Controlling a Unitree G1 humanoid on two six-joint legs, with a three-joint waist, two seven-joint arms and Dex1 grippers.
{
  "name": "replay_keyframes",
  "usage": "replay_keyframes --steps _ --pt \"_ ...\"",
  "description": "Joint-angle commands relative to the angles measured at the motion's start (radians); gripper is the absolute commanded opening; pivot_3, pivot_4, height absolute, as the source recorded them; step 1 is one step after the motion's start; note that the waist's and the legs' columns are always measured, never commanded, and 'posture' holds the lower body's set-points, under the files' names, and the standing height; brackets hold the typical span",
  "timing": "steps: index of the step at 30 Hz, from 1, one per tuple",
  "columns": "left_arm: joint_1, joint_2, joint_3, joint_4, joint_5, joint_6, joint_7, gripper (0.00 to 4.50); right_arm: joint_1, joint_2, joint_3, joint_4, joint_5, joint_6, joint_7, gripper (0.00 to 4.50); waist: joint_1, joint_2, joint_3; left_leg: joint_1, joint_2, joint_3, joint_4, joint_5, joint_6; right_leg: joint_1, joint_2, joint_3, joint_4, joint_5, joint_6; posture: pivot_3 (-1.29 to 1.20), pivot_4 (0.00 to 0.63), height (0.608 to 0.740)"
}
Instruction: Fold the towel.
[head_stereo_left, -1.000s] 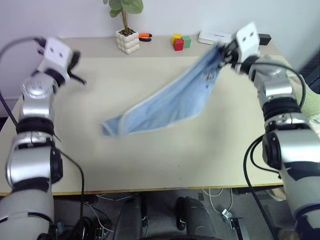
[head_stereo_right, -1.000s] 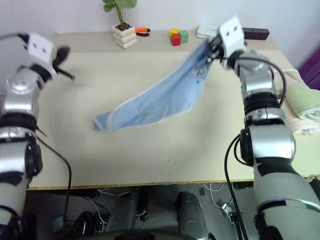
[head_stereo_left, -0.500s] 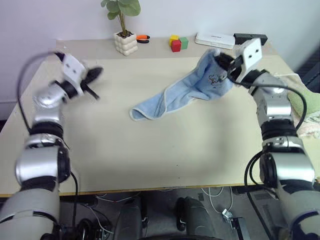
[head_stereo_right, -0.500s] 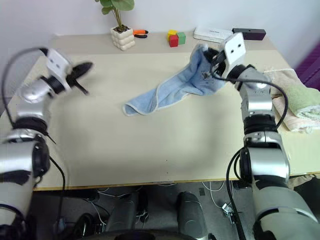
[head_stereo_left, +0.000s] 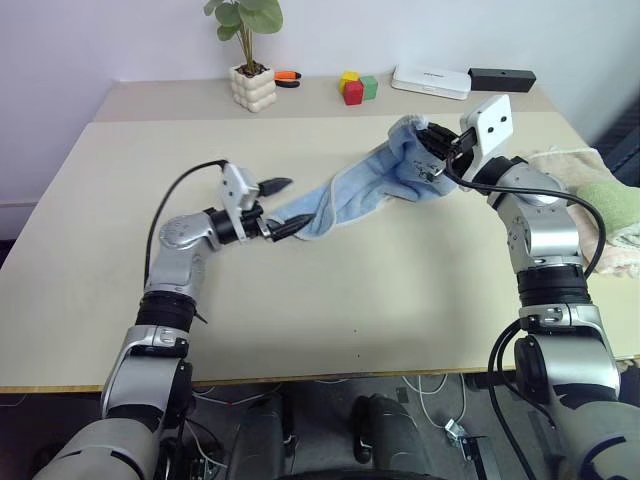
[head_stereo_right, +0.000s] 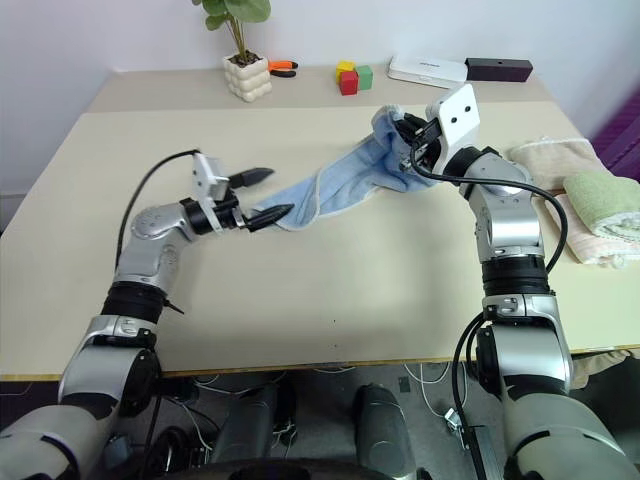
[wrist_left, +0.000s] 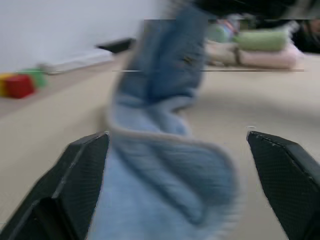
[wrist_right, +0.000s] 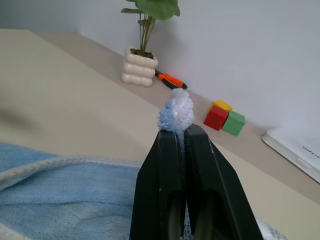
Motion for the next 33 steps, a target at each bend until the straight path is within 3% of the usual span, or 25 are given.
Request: replay_keyframes --steps 1,11,15,21,26,33 --pt "0.005 -0.021 -0.057 -0.009 0.075 -0.058 0.032 4.38 0.012 0.004 -0.015 -0.061 0.017 0.005 -0.009 0.00 0.000 0.000 0.000 0.000 0.000 0.000 0.000 0.000 0.000 0.000 0.000 0.000 0.000 0.000 0.000 0.00 0.150 0.740" --pt "-0.018 -0.105 -0.157 0.082 0.270 -0.135 0.255 4.38 0.044 0.000 -0.030 -0.103 0.018 0.020 -0.035 0.00 0.001 0.000 0.000 0.000 0.000 0.000 0.000 -0.002 0.004 0.000 0.000 0.000 -0.001 0.000 0.000 0.00 0.150 0.740" --pt "-0.019 -0.117 -0.153 0.085 0.267 -0.096 0.284 3.09 0.050 -0.004 -0.033 -0.109 0.017 0.025 -0.040 0.00 0.001 0.000 0.000 0.000 0.000 0.000 0.000 -0.002 0.004 0.000 0.000 0.000 -0.001 0.000 0.000 0.00 0.150 0.740" --pt "-0.015 -0.113 -0.143 0.077 0.257 -0.088 0.303 0.07 0.050 -0.004 -0.032 -0.103 0.014 0.021 -0.044 0.00 0.001 0.000 0.000 0.000 0.000 0.000 0.000 -0.003 0.005 0.000 0.000 0.000 -0.001 0.000 0.000 0.00 0.150 0.740" --pt "0.013 -0.032 -0.065 -0.004 0.182 -0.057 0.267 0.07 0.052 -0.015 -0.024 -0.102 0.006 0.019 -0.032 0.00 -0.001 0.000 0.000 0.000 0.000 0.000 0.000 -0.003 0.005 0.000 0.000 0.000 -0.001 0.000 0.000 0.00 0.150 0.740" --pt "0.114 0.176 0.076 -0.141 0.055 0.048 0.167 0.07 0.101 -0.065 -0.019 -0.142 0.026 0.054 0.040 0.00 -0.004 0.000 0.000 0.001 0.000 0.000 -0.003 -0.003 0.005 0.000 0.000 0.000 -0.001 0.000 0.000 0.00 0.150 0.740"
